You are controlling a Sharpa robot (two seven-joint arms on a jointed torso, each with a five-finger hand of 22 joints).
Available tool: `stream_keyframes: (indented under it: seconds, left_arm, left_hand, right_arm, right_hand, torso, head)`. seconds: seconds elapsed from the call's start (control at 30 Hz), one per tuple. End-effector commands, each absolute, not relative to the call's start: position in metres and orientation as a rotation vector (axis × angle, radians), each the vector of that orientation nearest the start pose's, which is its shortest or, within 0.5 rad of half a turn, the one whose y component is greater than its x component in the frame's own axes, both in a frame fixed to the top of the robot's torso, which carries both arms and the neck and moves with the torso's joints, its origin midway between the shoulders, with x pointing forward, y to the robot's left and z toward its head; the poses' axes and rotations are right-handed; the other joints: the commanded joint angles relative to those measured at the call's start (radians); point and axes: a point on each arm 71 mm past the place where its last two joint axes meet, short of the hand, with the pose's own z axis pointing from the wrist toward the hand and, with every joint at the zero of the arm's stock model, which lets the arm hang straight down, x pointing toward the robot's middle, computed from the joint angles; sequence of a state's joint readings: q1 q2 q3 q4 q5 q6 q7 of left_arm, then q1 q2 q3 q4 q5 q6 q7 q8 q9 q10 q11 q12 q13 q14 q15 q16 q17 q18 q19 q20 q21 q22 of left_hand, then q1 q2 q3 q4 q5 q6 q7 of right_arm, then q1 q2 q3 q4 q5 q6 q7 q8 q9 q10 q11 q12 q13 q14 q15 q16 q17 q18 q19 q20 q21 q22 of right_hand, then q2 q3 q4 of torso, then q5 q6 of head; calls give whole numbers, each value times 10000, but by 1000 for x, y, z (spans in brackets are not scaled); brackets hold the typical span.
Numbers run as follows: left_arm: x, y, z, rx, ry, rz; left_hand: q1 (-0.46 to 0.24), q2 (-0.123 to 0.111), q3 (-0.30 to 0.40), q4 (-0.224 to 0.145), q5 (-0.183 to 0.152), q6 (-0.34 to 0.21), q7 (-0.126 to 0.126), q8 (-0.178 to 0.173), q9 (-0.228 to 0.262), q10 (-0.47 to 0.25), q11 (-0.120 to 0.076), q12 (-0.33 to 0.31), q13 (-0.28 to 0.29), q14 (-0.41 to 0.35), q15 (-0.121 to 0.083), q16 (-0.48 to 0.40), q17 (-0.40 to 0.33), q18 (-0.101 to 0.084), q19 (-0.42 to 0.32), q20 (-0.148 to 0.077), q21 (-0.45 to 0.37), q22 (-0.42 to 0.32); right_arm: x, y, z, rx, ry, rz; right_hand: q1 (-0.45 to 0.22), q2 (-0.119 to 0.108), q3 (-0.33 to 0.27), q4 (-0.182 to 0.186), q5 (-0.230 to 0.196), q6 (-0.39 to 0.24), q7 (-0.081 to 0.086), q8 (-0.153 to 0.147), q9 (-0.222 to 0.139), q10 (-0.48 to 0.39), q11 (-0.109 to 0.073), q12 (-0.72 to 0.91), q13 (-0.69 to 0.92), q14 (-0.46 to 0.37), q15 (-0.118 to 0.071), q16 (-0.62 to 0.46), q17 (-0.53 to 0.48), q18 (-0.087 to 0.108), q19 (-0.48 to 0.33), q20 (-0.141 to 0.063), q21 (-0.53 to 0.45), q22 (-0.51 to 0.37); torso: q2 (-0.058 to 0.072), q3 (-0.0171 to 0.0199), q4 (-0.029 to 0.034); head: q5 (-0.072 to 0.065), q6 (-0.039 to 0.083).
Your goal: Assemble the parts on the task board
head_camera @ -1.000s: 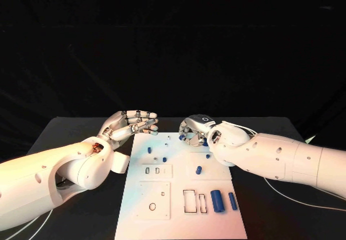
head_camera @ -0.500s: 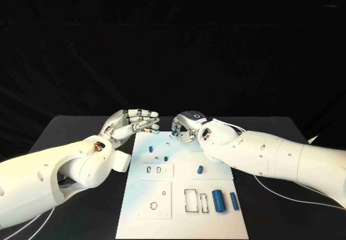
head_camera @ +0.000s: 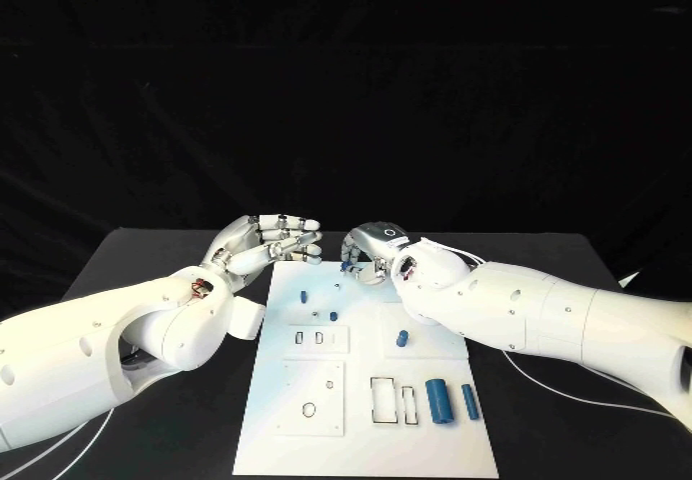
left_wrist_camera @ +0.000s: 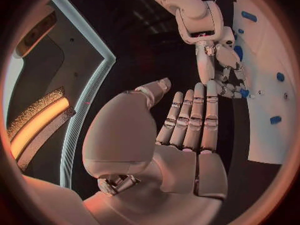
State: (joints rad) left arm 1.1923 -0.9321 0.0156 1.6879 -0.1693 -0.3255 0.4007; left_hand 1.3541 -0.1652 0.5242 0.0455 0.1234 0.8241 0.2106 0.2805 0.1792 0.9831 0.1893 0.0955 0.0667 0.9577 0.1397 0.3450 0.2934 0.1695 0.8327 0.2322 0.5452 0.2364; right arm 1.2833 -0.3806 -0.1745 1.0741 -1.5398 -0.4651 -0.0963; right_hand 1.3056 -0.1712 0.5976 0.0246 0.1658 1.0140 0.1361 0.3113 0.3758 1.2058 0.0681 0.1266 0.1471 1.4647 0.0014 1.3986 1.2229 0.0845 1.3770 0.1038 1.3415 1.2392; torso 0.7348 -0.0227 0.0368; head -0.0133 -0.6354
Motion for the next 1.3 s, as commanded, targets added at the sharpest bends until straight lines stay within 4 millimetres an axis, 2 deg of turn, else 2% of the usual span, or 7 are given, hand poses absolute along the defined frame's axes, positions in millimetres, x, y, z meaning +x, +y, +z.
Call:
stream_keyframes:
  seconds: [0.03, 0.3, 0.4, 0.67, 0.9, 1.13, 1.3]
  left_arm:
    - [461, 200, -141, -8775, 14132, -16388]
    - [462, 201, -138, -8703, 14094, -16437]
    - [463, 202, -137, -8677, 14079, -16454]
    - [465, 205, -134, -8622, 13968, -16398]
    - [468, 210, -133, -8635, 13864, -16274]
    - [469, 210, -132, -8623, 13841, -16262]
    - [469, 211, -132, -8629, 13814, -16229]
  left_hand:
    - [-31, 22, -53, 2, -68, -92, 391, 31, 14, 10, 22, -59, 14, -67, -33, 48, 9, 107, 69, -29, 35, 8]
    - [-30, 20, -60, 1, -70, -99, 396, 29, 14, 4, 25, -66, 13, -74, -31, 48, 14, 105, 63, -29, 43, 12]
    - [-25, 18, -71, -3, -72, -116, 403, 22, 12, -10, 32, -82, 11, -90, -26, 47, 23, 101, 50, -29, 57, 19]
    - [-15, 25, -75, -8, -70, -131, 408, 16, 10, -25, 37, -96, 10, -103, -22, 47, 32, 99, 37, -29, 69, 25]
    - [-15, 25, -75, -8, -70, -131, 408, 16, 10, -25, 37, -96, 10, -103, -22, 47, 32, 99, 37, -29, 69, 25]
    - [-15, 25, -75, -8, -70, -131, 408, 16, 10, -25, 37, -96, 10, -103, -22, 47, 32, 99, 37, -29, 69, 25]
    - [-9, 31, -82, -10, -69, -141, 410, 13, 10, -31, 41, -106, 10, -117, -17, 45, 41, 96, 23, -27, 80, 31]
  right_arm:
    - [547, -81, -194, -3542, 15002, 5832]
    - [547, -80, -199, -3601, 15233, 5782]
    - [547, -79, -200, -3607, 15260, 5779]
    - [547, -76, -201, -3606, 15235, 5815]
    - [548, -73, -201, -3614, 15209, 5829]
    - [550, -70, -202, -3654, 15363, 5757]
    - [550, -69, -203, -3680, 15462, 5727]
  right_hand:
    - [26, -15, 3, -40, 16, -22, 12, 51, 19, 15, 51, -21, 9, 426, -62, 55, -3, -131, 51, -29, 45, -6]
    - [-15, -32, -8, -28, -2, -59, 22, 47, 39, -3, 63, -39, 9, 423, -51, 55, -14, -127, 33, -24, 30, -24]
    - [-29, -37, -10, -23, -8, -75, 26, 44, 47, -14, 68, -48, 9, 422, -47, 56, -18, -125, 27, -21, 24, -30]
    - [-56, -46, -12, -14, -20, -108, 34, 36, 61, -40, 78, -68, 7, 421, -39, 58, -22, -124, 19, -15, 19, -33]
    - [-87, -63, -10, -6, -33, -175, 52, 15, 79, -87, 96, -102, 3, 415, -25, 58, -37, -114, -14, -5, -15, -75]
    - [-187, -175, 28, 10, -114, -511, 164, -139, 119, -380, 213, -286, -39, 387, 71, 53, -100, -82, -132, 71, -135, -205]
    - [-310, -361, 49, 48, -382, -1005, 313, -439, 104, -975, 391, -586, -156, 261, 224, -130, -492, 33, -488, 203, -550, -715]
  torso:
    - [18, 3, -23]
    - [11, -4, 1]
    - [18, -7, -22]
    - [30, 4, -8]
    - [27, -6, -19]
    - [27, -8, -26]
    - [28, -8, -28]
  head:
    - [23, -24]
    - [-1, -96]
    - [6, -129]
    - [30, -146]
    - [58, -142]
    - [72, -127]
    - [78, -120]
